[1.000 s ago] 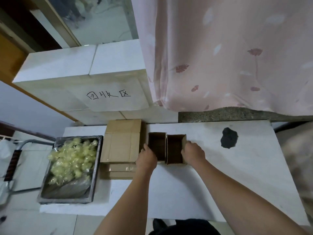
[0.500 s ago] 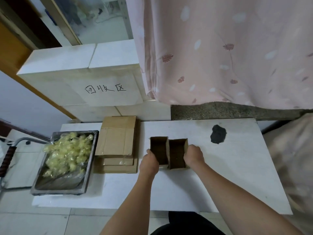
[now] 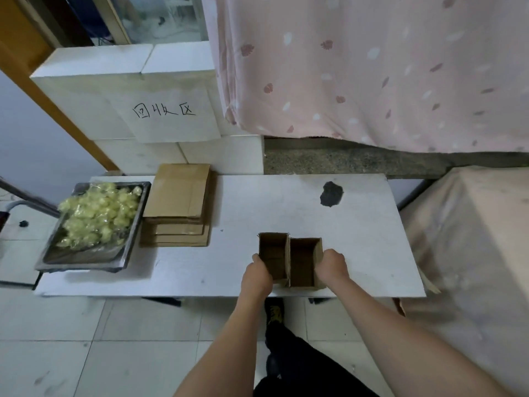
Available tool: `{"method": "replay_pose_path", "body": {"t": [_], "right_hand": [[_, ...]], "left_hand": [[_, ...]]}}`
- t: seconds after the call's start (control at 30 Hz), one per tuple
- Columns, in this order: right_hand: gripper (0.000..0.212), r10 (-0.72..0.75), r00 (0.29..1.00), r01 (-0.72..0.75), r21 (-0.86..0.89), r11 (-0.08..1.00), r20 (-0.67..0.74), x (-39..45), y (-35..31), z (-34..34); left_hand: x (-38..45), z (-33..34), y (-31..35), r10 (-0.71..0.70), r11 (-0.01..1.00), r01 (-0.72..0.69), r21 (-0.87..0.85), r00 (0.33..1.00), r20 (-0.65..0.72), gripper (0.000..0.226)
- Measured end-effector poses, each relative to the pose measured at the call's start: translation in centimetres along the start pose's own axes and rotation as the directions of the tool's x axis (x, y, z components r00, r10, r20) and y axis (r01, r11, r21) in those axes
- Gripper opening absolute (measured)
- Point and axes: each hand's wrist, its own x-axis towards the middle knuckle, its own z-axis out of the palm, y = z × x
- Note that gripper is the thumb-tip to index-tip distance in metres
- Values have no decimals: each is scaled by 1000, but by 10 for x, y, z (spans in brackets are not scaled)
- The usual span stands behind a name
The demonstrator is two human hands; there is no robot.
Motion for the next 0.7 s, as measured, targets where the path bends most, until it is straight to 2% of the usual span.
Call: {"method": "replay_pose_path", "body": {"t": [0.1,0.3,0.43,0.5,0.57,0.63,0.7], "right_hand": [[14,-6,1000,7,66,998,-17,-11,12,-2],[19,-23,993,31,62,998,-113,-21,15,-23],[28,-20,978,43,110,993,-207,-17,19,-46],[24,-14,966,65,190,980,-259,-13,22,-59],[19,18,953,83,319,944,-302,-9,28,-72],[24,89,940,85,481,872,-328,-5,35,-86],[23,182,942,51,656,753,-282,1,45,-98]], "left_hand": [[-7,9,0,2,999,-3,-38,1000,-8,45],[-15,3,9,-31,995,28,-93,999,-30,57],[-25,-1,32,23,986,-49,-161,987,-161,51],[-28,-2,54,44,971,-92,-220,976,-213,48],[-30,-3,81,32,945,-96,-312,978,-206,49],[-29,-2,112,-26,889,-34,-457,992,-125,52],[-27,2,143,-101,816,81,-572,995,-3,58]]}}
